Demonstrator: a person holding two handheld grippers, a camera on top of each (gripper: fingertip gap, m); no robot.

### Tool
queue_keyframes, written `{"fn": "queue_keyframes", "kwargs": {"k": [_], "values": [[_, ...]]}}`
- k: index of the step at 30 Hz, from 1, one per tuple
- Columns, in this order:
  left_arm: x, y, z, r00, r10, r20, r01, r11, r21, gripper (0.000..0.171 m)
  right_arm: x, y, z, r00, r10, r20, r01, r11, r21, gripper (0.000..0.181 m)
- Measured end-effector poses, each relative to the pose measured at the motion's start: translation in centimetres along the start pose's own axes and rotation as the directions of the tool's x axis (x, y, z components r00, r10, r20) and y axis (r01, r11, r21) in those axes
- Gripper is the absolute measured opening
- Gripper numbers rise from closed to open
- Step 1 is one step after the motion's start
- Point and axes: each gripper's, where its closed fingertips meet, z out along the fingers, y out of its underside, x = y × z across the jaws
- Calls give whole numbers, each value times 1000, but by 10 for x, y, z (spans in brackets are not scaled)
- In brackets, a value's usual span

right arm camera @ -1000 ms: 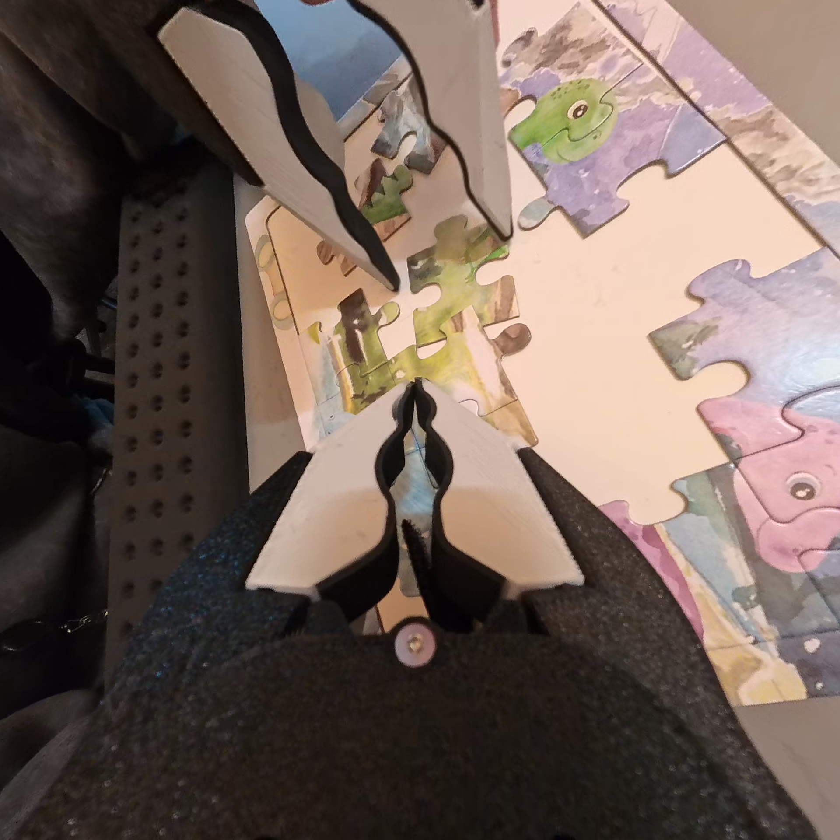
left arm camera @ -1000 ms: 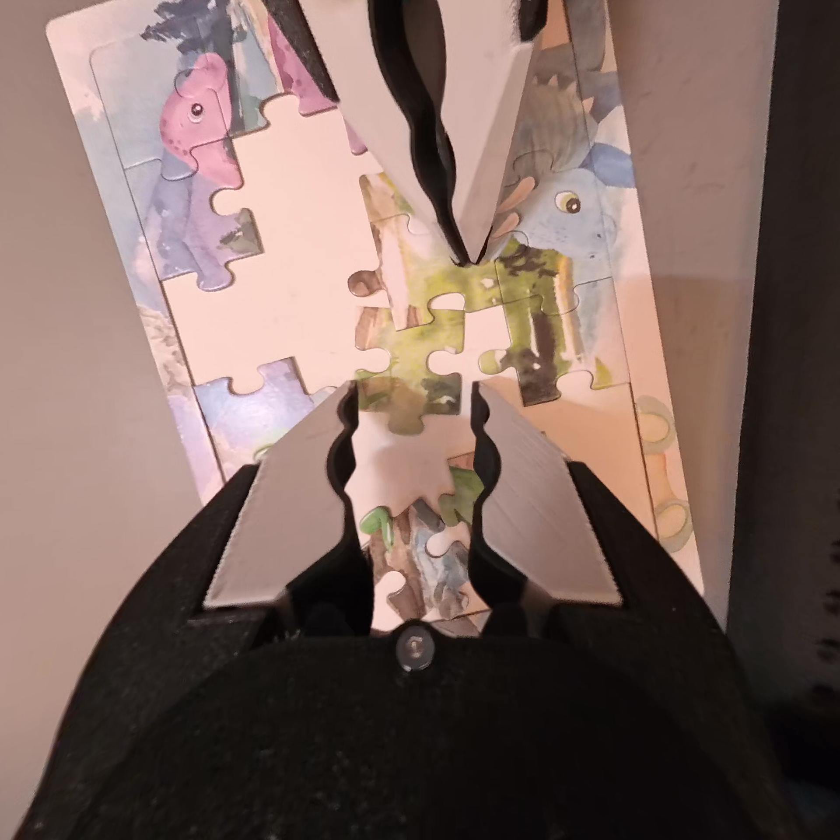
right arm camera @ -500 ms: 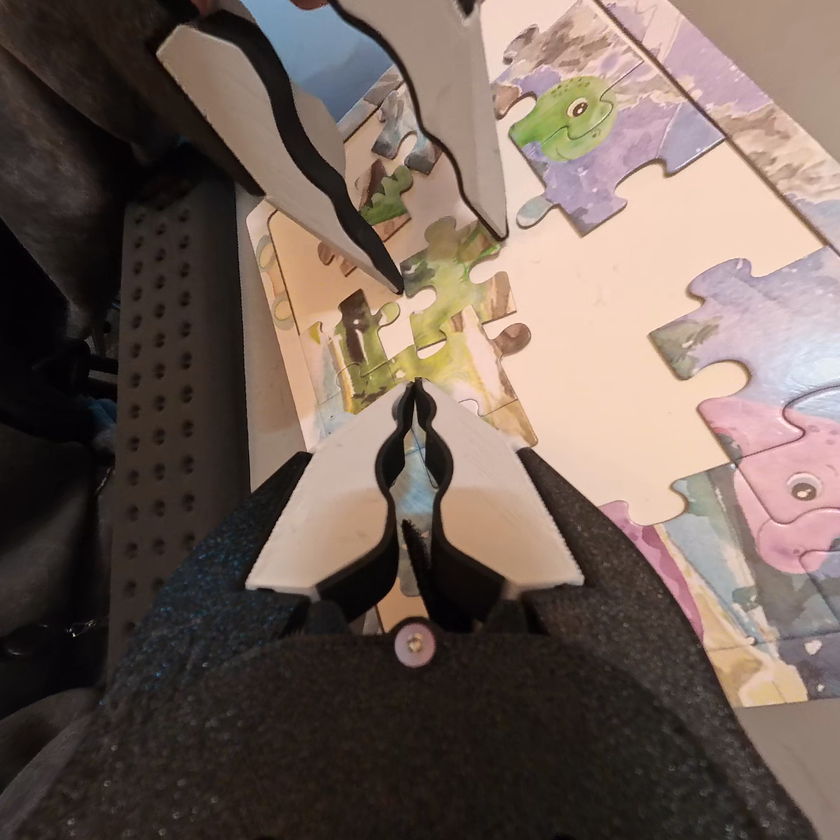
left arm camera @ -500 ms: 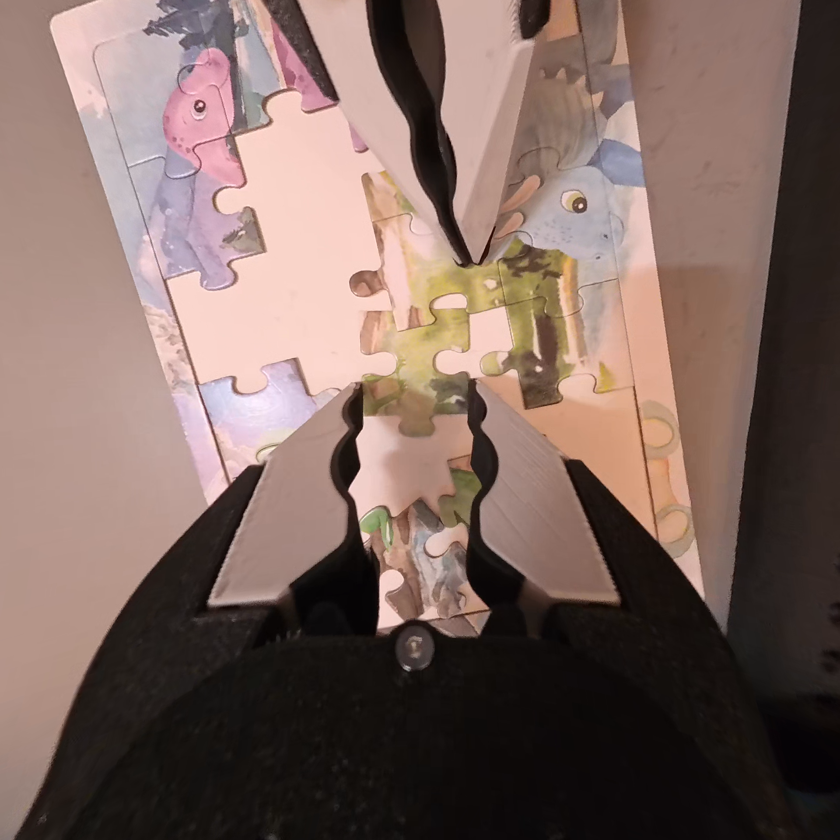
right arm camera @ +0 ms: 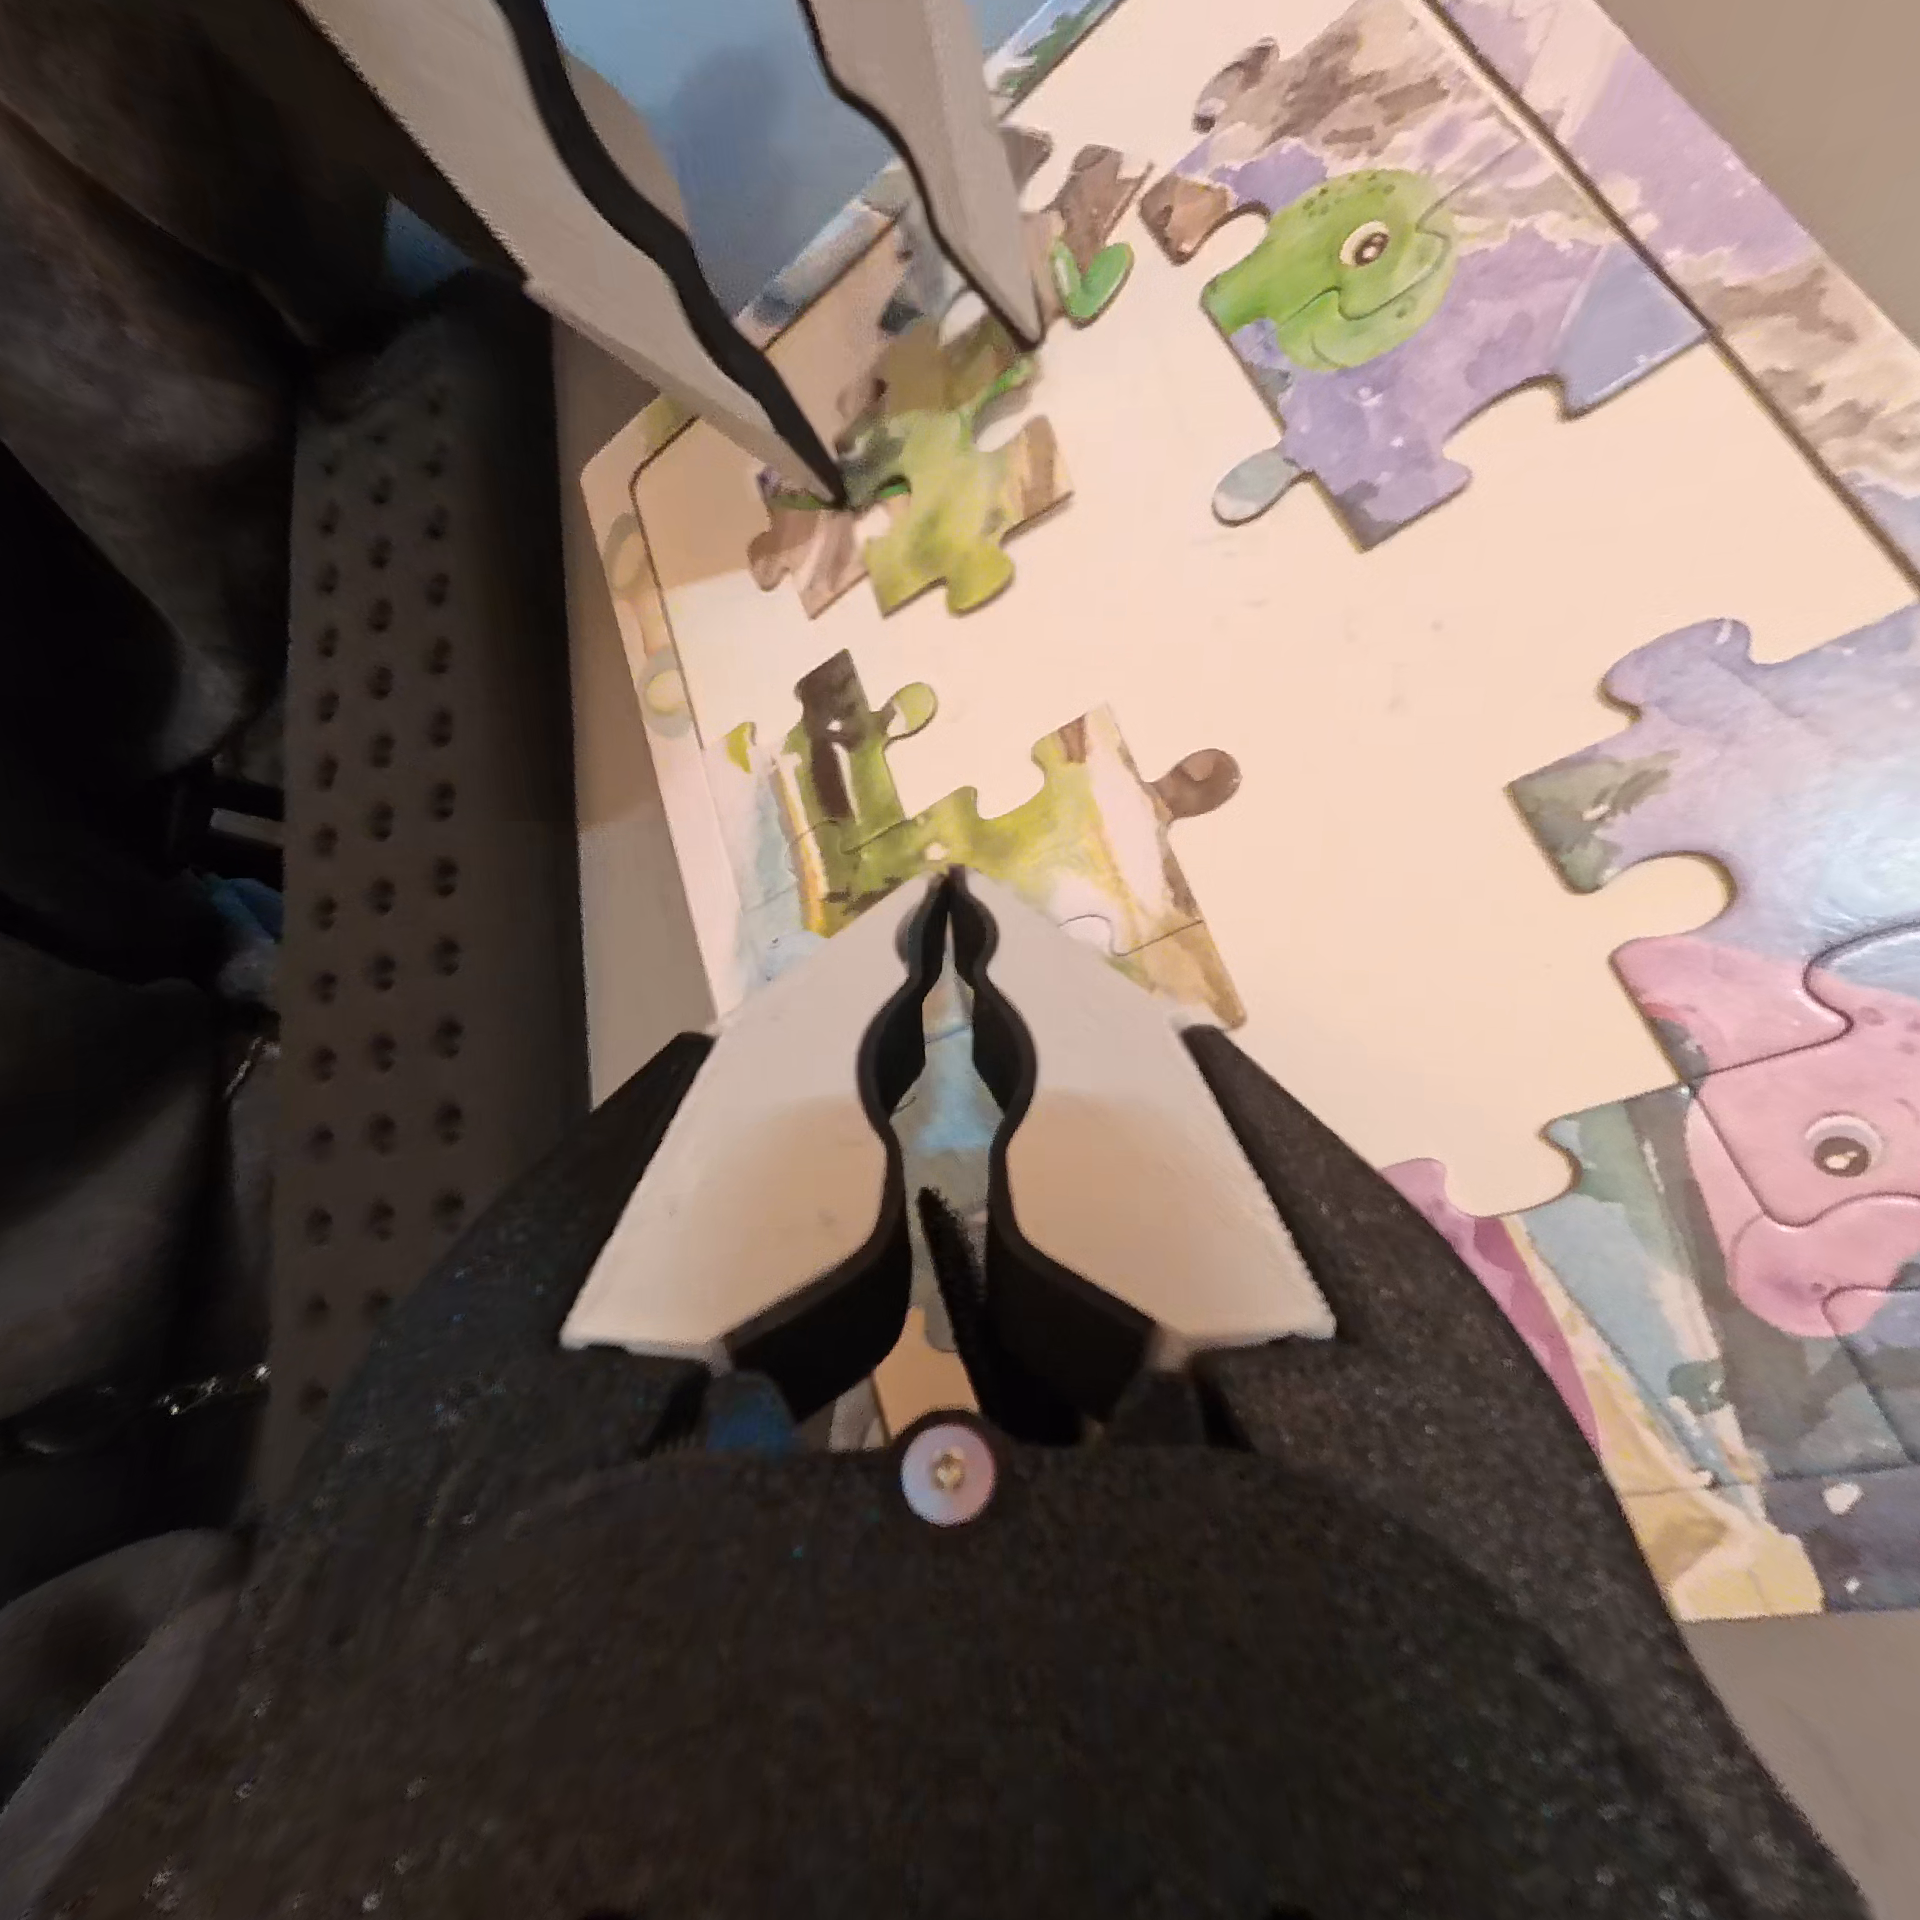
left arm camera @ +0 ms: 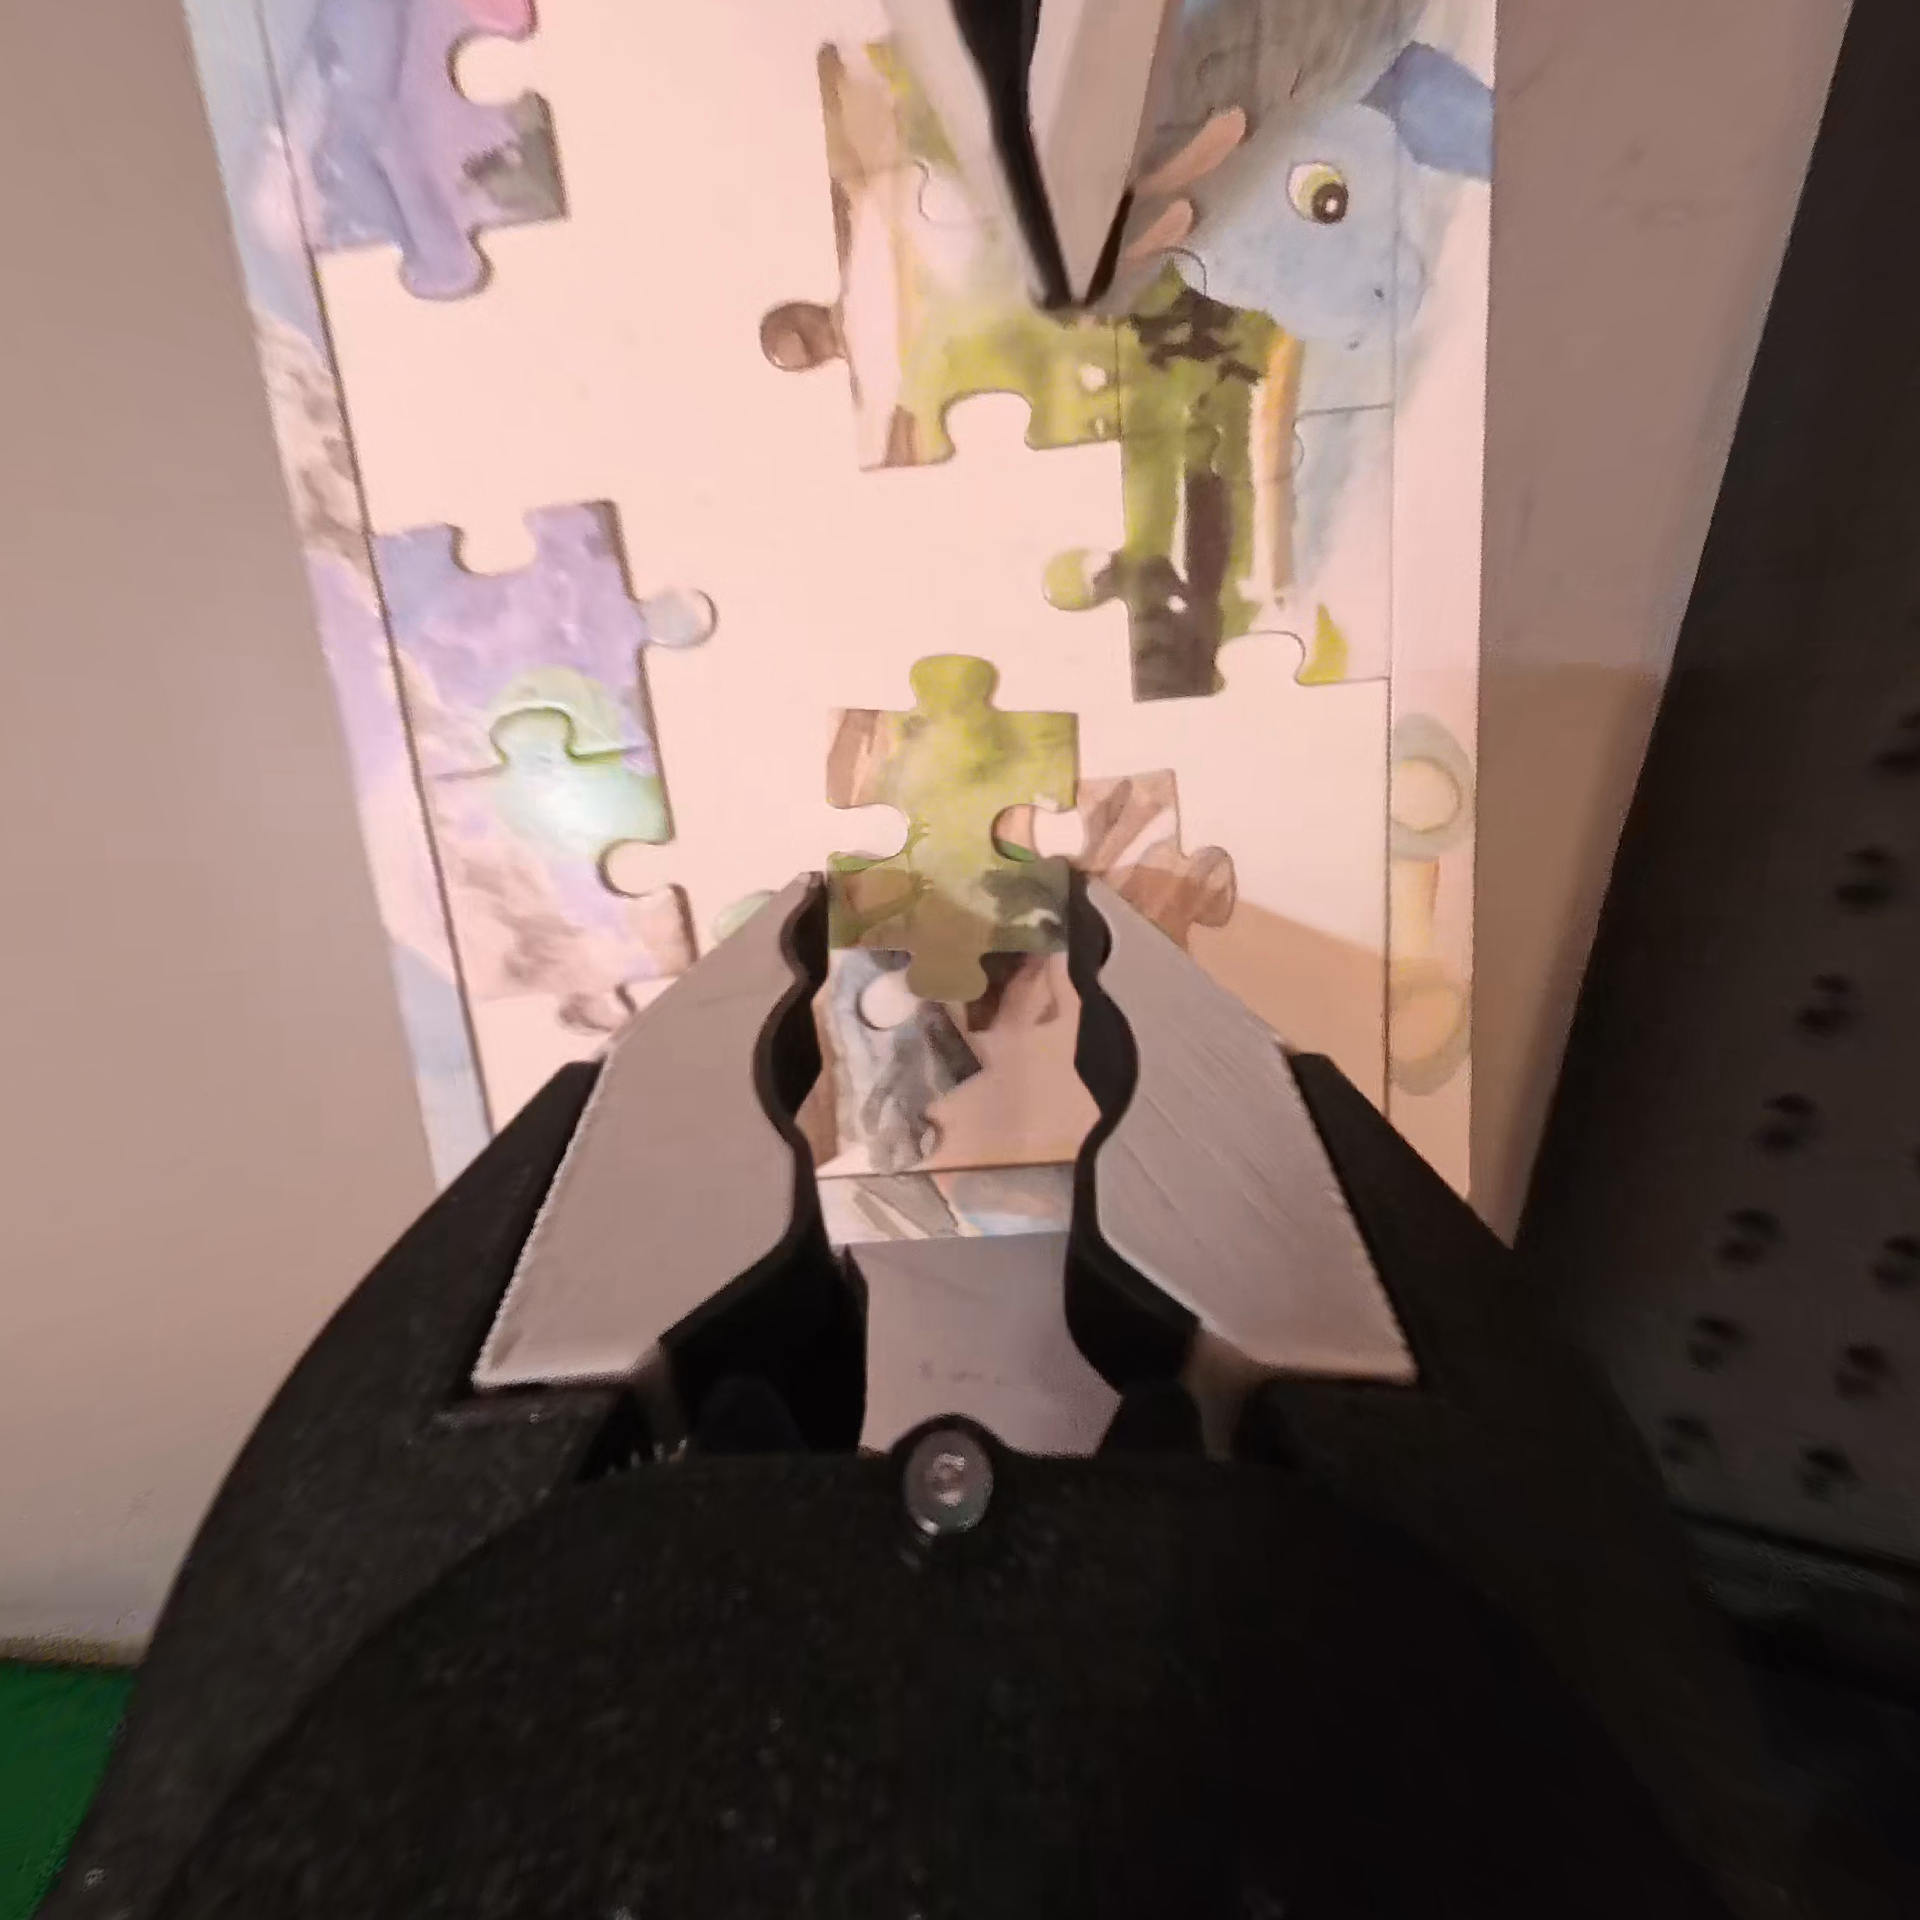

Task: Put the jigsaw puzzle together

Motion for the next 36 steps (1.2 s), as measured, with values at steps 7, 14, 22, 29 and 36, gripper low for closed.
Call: {"fn": "queue_keyframes", "kwargs": {"k": [7,14,22,29,36], "values": [[-6,-47,-11,996,-81,49,68,974,218,28,3,-21,-21,998,-32,-61,39,992,117,0],[-34,-71,19,953,-63,297,19,989,149,25,9,4,-6,999,3,-49,-4,1000,-2,0],[-91,12,-28,806,-514,295,433,851,297,13,76,-26,-45,889,6,-458,62,989,134,0],[-88,32,-8,816,-490,307,431,870,240,4,152,4,-126,624,313,-716,-112,943,315,0],[-89,29,-6,818,-480,316,427,876,227,4,162,14,-120,602,313,-735,-158,948,275,0]]}}
